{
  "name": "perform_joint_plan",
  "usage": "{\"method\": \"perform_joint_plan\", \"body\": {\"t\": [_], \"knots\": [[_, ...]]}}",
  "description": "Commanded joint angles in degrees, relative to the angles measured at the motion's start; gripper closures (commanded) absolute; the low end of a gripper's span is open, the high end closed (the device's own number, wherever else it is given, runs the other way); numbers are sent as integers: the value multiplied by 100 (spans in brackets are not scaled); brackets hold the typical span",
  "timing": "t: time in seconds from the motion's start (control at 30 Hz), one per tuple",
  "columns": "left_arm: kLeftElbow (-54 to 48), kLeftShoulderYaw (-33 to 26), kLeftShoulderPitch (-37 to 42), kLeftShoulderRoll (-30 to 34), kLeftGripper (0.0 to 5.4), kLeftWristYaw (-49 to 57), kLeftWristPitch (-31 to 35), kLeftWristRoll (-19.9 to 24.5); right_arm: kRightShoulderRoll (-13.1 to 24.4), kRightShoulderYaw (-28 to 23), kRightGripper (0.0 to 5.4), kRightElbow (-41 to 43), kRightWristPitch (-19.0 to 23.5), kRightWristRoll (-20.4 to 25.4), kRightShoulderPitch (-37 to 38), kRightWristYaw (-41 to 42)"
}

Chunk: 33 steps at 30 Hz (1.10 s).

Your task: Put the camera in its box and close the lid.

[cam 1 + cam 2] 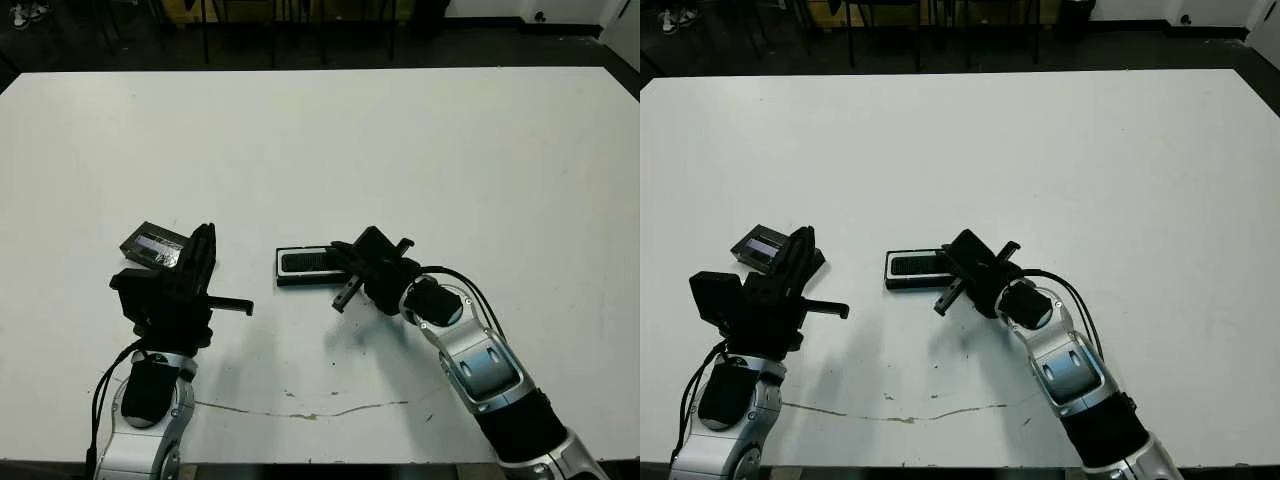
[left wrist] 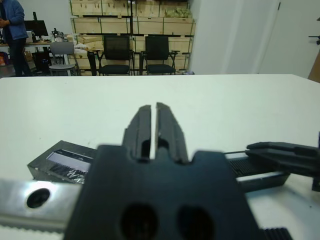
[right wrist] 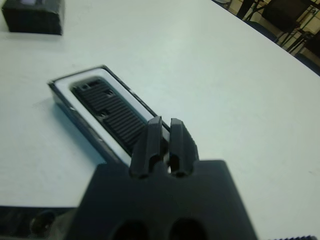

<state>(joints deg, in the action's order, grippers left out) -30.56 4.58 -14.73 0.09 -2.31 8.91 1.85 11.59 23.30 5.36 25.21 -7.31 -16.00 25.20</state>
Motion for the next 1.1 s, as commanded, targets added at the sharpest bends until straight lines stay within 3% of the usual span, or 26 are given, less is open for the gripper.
{"method": "perform_joint_plan", "body": {"t": [0.03, 0.3, 0.43, 0.7, 0.8, 0.93, 1.03, 1.1], "knots": [[5, -10, -161, 27, 540, 16, 81, 2, 301, 108, 539, -451, 449, -108, 373, 165], [26, -28, -134, 40, 540, 14, 59, -5, 747, 203, 539, -158, 379, -130, 385, 549], [-25, -52, -133, 63, 540, 12, 102, -11, 689, -239, 539, 263, 485, 219, 515, 506], [-787, -547, -164, 407, 540, -297, 232, 225, 230, -2311, 539, 1852, 1225, 1893, 208, 79], [-1266, -906, -152, 583, 540, -438, 477, 442, 300, -2808, 539, 2156, 1339, 2334, 68, 2], [-1591, -1834, 20, 1062, 540, -799, 628, 984, 382, -3327, 539, 2142, 1247, 2878, 17, 37], [-1756, -2446, 179, 1584, 540, -969, 905, 1279, 302, -3756, 539, 2117, 1893, 3627, -143, -165], [-1726, -2787, 290, 1972, 540, -1119, 1022, 1386, 287, -3913, 539, 2072, 2097, 3988, -215, -279]]}}
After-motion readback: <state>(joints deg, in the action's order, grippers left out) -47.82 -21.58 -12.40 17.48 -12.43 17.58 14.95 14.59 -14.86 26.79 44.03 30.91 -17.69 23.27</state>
